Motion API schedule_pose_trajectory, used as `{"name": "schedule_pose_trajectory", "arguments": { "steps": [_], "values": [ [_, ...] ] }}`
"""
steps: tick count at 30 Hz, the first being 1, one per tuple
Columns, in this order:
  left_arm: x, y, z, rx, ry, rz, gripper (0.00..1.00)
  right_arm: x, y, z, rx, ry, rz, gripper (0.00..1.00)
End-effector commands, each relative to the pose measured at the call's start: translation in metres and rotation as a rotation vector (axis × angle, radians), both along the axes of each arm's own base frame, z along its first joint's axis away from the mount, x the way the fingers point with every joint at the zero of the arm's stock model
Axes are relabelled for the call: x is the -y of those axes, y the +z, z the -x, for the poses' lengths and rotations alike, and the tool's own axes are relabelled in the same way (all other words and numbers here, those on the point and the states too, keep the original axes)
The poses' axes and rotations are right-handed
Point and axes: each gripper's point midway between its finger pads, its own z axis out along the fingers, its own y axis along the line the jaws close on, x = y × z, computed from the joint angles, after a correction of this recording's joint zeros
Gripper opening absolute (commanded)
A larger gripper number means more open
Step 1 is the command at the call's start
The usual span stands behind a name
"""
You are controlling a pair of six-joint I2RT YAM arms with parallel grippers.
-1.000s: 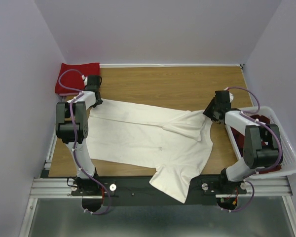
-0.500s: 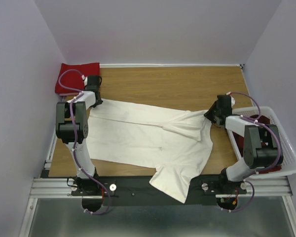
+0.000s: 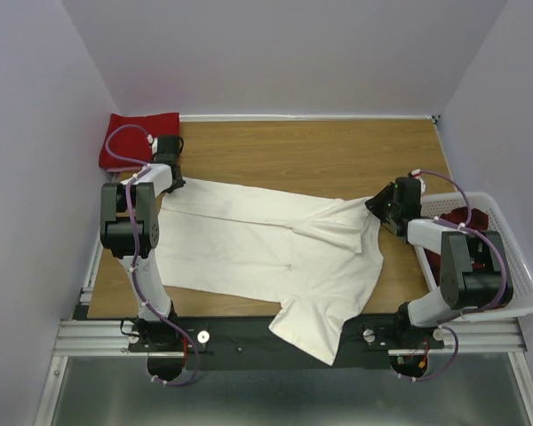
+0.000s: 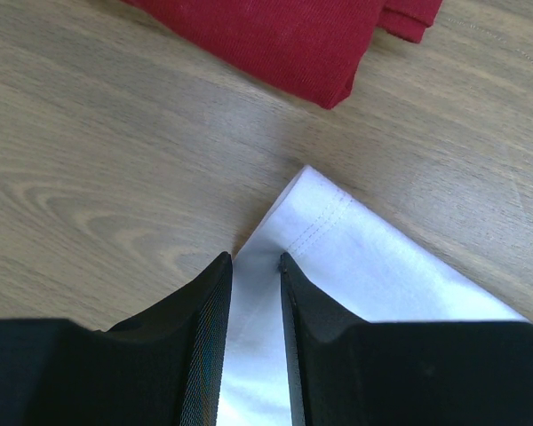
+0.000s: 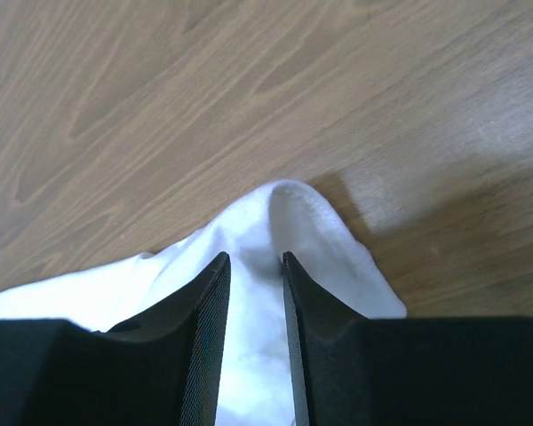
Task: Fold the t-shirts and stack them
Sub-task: Fold the tshirt
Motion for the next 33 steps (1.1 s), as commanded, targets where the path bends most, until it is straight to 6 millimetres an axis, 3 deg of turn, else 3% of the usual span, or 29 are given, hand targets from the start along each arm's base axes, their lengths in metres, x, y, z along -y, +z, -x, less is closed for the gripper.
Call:
{"name": "schedule_pose_trajectory", "arguments": {
  "steps": [1,10,19,23,33],
  "values": [
    [0.003,-0.009,0.004,-0.025,-0.022,0.010,0.36,-0.002,0.007,-0.007,0.052,0.013,-0.024,0.38],
    [-0.003,-0.012,0.010,-0.052,-0.012,-0.024,0.36,-0.005,0.001,-0.007,0.035,0.038,-0.026,0.35],
    [-0.011,-0.012,0.017,-0.062,0.011,-0.041,0.36,-0.008,0.003,-0.011,0.020,0.066,-0.013,0.12],
    [-0.010,-0.011,0.016,-0.055,0.009,-0.035,0.36,0.011,0.000,0.002,-0.034,-0.009,0.056,0.03],
    [-0.007,-0.011,0.013,-0.051,0.000,-0.019,0.36,0.027,0.001,0.032,-0.095,-0.054,0.131,0.02]
  ]
}}
